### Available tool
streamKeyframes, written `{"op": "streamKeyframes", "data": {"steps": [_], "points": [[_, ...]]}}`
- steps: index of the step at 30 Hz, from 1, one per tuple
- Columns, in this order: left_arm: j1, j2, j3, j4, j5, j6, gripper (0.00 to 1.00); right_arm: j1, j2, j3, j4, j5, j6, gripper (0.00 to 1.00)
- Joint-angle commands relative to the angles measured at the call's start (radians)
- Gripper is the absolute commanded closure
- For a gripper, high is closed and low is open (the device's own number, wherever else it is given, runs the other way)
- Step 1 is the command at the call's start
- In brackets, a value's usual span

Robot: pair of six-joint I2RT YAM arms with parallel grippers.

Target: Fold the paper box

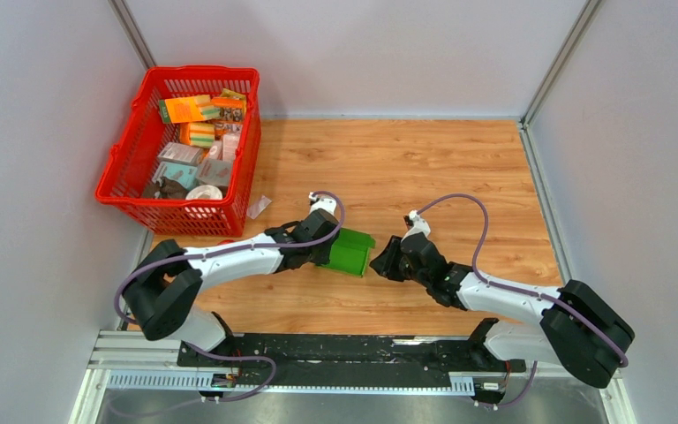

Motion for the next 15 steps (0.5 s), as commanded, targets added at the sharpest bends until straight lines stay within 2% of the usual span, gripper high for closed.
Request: {"op": "streamKeyframes", "data": {"steps": [1, 7, 12, 15], "points": [[0.017, -0.114, -0.033, -0.002, 0.115, -0.008, 0.60, 0.000, -0.025, -0.007, -0.011, 0.036, -0.024, 0.76], [0.065, -0.165, -0.093, -0.002, 0.141, -0.013, 0.60, 0.000, -0.030, -0.007, -0.009, 0.031, -0.027, 0.76], [0.146, -0.136, -0.138, 0.116, 0.268, -0.022, 0.60, 0.000, -0.036, -0.007, -0.011, 0.029, -0.029, 0.77], [0.169, -0.099, -0.141, 0.167, 0.290, -0.030, 0.60, -0.002, -0.044, -0.009, -0.011, 0.029, -0.027, 0.77]]}}
